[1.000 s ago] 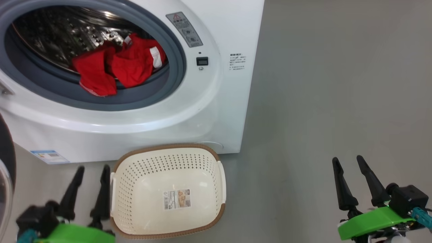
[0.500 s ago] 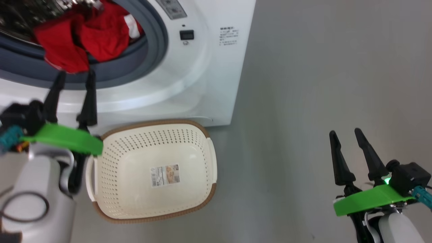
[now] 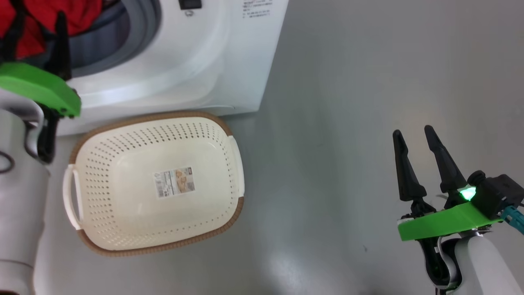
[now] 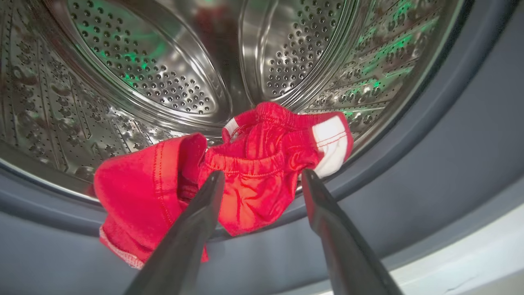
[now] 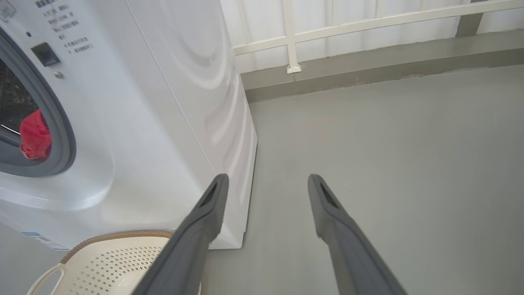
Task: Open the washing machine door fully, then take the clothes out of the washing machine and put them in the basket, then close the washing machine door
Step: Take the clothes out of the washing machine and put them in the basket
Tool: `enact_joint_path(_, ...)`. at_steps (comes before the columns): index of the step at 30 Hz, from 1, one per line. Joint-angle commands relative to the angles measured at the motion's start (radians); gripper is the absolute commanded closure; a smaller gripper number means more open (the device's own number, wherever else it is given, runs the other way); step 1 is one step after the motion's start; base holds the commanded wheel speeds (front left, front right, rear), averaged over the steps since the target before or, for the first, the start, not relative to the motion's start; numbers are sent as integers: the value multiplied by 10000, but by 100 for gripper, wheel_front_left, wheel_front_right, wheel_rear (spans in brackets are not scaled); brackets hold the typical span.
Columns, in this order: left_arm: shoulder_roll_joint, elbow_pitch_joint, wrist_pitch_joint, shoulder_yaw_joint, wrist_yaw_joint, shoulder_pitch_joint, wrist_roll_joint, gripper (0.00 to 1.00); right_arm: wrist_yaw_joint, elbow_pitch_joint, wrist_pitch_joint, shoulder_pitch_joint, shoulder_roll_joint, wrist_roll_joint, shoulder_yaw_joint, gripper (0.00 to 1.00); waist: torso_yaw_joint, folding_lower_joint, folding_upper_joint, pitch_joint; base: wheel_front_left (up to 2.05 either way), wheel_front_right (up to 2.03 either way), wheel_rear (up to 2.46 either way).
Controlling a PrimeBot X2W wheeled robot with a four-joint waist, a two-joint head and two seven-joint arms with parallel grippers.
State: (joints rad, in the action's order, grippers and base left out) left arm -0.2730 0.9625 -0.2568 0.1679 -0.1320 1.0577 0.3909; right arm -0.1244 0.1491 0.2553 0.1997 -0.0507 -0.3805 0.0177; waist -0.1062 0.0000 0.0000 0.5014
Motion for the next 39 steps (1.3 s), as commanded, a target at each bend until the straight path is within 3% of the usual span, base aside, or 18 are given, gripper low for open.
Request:
enact_joint_path(1, -642, 134, -49, -25, 13, 446, 87, 0, -63, -301, 65, 153, 3, -145, 309, 0, -311, 0, 0, 568, 0, 0, 0)
enact_joint_path(17, -1841, 2330, -39, 975, 13, 2846, 316, 0, -63, -678, 65, 622, 4, -309, 561, 0, -825, 0, 0, 1784, 0, 0, 0)
enact_joint_path(25, -1939, 2616, -45, 1239, 13, 3117, 487, 0, -63, -749, 65, 677, 4, -404, 671, 0, -950, 0, 0, 1951, 0, 0, 0)
enact_joint_path(26, -1901, 2589, -46, 1298, 13, 3111, 539, 49, -63, -743, 65, 677, 4, -415, 679, 0, -953, 0, 0, 1948, 0, 0, 0)
enact_joint_path(27, -1885, 2561, -46, 1359, 13, 3102, 590, 89, -63, -737, 65, 678, 4, -425, 683, 0, -952, 0, 0, 1943, 0, 0, 0)
enact_joint_path(28, -1885, 2542, -46, 1408, 13, 3093, 635, 100, -63, -731, 65, 682, 4, -432, 682, 0, -948, 0, 0, 1934, 0, 0, 0)
enact_joint_path(39, -1741, 1543, -48, 1219, 13, 2562, 1174, 100, -63, -646, 65, 782, 5, -287, 593, 0, -666, 0, 0, 1582, 0, 0, 0)
